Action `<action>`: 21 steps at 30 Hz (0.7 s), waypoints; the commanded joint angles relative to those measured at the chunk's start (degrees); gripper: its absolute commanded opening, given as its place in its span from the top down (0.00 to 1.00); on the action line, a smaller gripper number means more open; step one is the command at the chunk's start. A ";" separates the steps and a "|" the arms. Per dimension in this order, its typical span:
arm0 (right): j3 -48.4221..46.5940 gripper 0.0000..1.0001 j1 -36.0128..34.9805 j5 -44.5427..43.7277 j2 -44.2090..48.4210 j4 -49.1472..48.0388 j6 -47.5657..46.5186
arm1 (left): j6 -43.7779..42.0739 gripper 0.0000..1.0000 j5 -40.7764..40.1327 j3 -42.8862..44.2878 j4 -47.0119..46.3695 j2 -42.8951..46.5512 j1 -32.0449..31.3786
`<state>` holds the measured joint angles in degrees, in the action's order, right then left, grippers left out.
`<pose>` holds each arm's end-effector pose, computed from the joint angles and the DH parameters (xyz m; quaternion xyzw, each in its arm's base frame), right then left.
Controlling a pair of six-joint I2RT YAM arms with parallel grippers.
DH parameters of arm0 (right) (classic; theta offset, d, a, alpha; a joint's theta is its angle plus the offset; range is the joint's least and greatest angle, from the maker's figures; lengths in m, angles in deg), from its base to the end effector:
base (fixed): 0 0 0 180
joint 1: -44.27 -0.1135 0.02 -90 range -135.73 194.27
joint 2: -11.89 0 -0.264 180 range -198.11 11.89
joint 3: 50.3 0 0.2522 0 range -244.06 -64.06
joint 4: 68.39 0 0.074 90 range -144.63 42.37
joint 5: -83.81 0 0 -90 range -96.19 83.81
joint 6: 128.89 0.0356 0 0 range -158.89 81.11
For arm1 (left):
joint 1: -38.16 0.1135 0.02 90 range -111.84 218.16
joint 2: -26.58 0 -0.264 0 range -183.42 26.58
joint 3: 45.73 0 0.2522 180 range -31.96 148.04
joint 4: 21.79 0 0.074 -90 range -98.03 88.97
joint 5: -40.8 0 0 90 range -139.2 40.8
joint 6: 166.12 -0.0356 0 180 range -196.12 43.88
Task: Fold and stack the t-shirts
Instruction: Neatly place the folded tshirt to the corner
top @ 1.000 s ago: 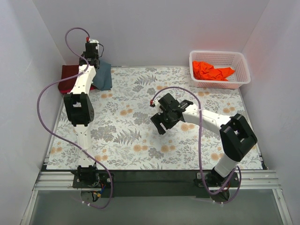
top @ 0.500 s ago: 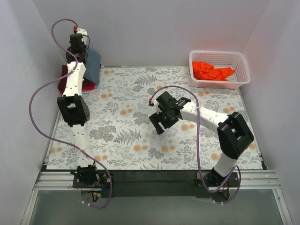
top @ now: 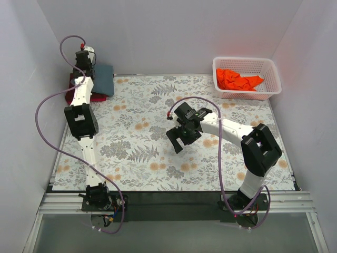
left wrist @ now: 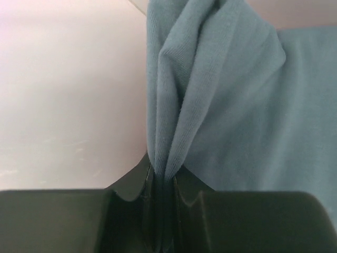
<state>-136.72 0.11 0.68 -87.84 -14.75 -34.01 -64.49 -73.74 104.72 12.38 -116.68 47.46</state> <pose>0.2502 0.2489 0.2150 -0.3400 0.9172 0.1362 0.1571 0.5666 0.1078 0.2547 -0.2605 0.7990 0.1708 0.5143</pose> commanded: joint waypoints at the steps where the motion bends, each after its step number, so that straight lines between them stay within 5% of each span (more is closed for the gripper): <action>1: -2.74 0.02 0.13 1.47 -0.82 2.04 1.00 | -1.97 1.00 -2.44 -0.80 -6.16 0.53 0.72; 21: -3.36 0.02 0.13 0.86 -1.18 3.63 2.06 | -3.90 0.99 -5.52 -4.23 -14.07 -2.46 4.59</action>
<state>-137.81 0.11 1.47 -89.10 -12.39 -32.67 -66.61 -76.64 101.02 3.00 -120.70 50.96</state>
